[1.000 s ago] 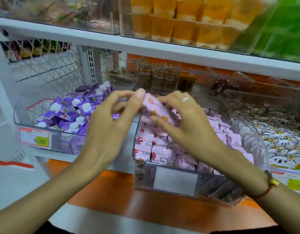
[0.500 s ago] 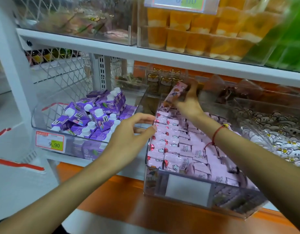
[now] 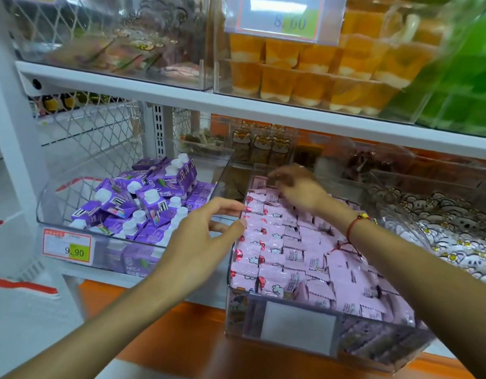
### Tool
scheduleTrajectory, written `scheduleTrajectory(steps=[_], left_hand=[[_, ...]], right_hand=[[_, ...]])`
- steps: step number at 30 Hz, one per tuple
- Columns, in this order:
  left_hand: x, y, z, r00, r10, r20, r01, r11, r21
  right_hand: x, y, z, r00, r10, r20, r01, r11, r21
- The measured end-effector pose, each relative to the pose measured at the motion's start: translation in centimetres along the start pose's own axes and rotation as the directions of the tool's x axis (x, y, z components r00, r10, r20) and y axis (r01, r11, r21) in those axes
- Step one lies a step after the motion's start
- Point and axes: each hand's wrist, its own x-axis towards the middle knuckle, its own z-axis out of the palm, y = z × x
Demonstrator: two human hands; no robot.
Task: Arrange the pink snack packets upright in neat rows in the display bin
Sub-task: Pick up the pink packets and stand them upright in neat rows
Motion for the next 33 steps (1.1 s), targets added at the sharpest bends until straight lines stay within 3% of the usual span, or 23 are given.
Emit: scheduleTrajectory(steps=[2, 6, 10, 15, 17, 19, 22, 24, 27, 33], left_hand=[[0.0, 0.0, 0.0, 1.0, -0.001, -0.006, 0.001, 1.0, 0.008], [0.0, 0.0, 0.0, 1.0, -0.001, -0.001, 0.001, 1.0, 0.021], [0.0, -0.1, 0.0, 1.0, -0.006, -0.003, 0.006, 1.0, 0.018], [0.0, -0.2, 0.0, 1.0, 0.002, 0.0, -0.002, 1.0, 0.017], [0.0, -0.2, -0.1, 1.0, 0.006, 0.0, -0.006, 1.0, 0.022], [0.0, -0.1, -0.1, 1.0, 0.006, 0.006, -0.006, 1.0, 0.03], [0.0, -0.2, -0.1, 1.0, 0.008, 0.007, -0.008, 0.999, 0.035], [0.1, -0.2, -0.2, 1.0, 0.009, 0.005, -0.009, 0.999, 0.032], [0.2, -0.2, -0.1, 1.0, 0.011, 0.003, -0.011, 1.0, 0.027], [0.1, -0.3, -0.1, 1.0, 0.01, 0.014, -0.01, 1.0, 0.02]], right_hand=[[0.1, 0.3, -0.7, 0.992, 0.067, -0.106, -0.069, 0.998, -0.014], [-0.5, 0.3, -1.0, 0.971, 0.122, 0.204, -0.114, 0.992, -0.05], [-0.3, -0.3, -1.1, 0.971, 0.097, 0.218, -0.071, 0.99, -0.124], [-0.3, -0.4, -1.2, 0.972, 0.134, 0.191, -0.151, 0.986, 0.075], [-0.4, -0.4, -0.8, 0.984, 0.117, 0.134, -0.13, 0.987, 0.094], [-0.4, -0.7, -0.4, 0.99, 0.14, -0.021, -0.132, 0.965, 0.228], [-0.9, -1.6, -0.2, 0.926, 0.312, -0.213, -0.135, 0.8, 0.584], [-1.7, -1.9, -0.1, 0.898, 0.35, -0.267, -0.068, 0.711, 0.7], [-2.6, -2.1, -0.3, 0.94, 0.25, -0.23, -0.068, 0.801, 0.594], [-2.3, -2.2, -1.4, 0.973, 0.202, 0.108, -0.223, 0.944, 0.242]])
